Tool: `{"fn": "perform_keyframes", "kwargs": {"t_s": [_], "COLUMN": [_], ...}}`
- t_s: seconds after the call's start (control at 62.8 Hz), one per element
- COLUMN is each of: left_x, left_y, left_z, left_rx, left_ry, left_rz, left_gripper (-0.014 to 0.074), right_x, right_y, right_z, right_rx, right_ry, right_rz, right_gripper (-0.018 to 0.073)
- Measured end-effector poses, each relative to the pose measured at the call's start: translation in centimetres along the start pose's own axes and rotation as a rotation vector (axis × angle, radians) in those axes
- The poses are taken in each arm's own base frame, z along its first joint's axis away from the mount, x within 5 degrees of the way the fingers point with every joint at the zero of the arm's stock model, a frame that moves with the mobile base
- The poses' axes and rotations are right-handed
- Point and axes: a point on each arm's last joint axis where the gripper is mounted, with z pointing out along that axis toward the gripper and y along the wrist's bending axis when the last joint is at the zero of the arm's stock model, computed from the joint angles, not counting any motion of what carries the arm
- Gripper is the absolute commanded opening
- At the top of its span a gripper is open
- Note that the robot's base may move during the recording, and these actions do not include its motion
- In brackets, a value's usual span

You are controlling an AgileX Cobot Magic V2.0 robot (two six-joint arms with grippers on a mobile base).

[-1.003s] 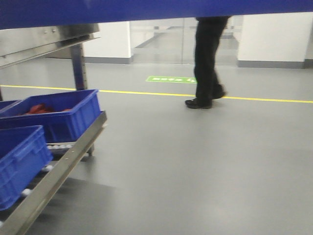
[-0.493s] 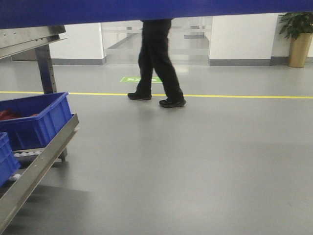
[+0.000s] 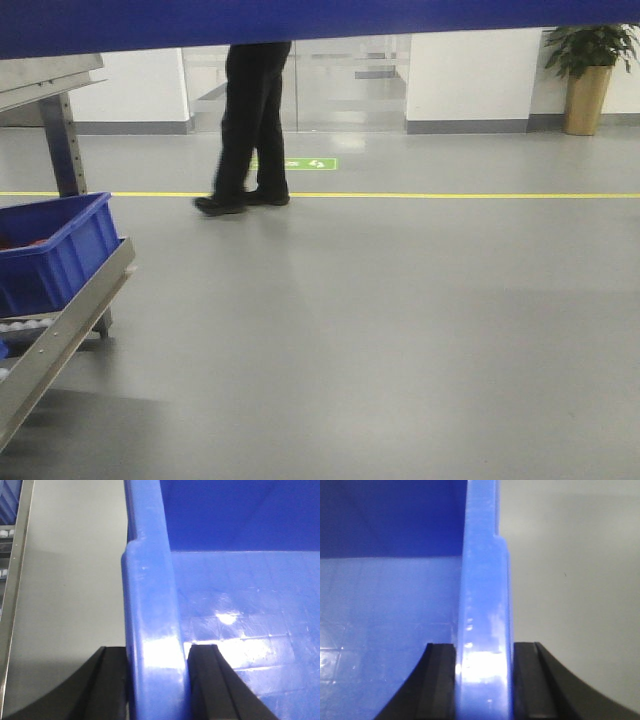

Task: Move blue bin to conveyor side
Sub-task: 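Hold the blue bin with both grippers while driving across the floor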

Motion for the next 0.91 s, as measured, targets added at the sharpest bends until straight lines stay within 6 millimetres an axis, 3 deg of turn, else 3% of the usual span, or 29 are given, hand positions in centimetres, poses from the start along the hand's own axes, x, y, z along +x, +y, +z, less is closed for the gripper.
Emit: {"fn": "perform_keyframes", "kwargs": {"t_s": [0.907], "left_x": [0.00], "left_y": [0.00], "left_z": [0.00], "left_rx": [0.000], "left_ry": [0.000], "left_rz": [0.000], "left_gripper": [-0.0020], "right_x": [0.01], "right_y": [-0.01], "right_z": [-0.08], "right_rx": [0.000], "right_ry": [-0.002], "right_rz": [0.000], "right_gripper": [-0.0079]}}
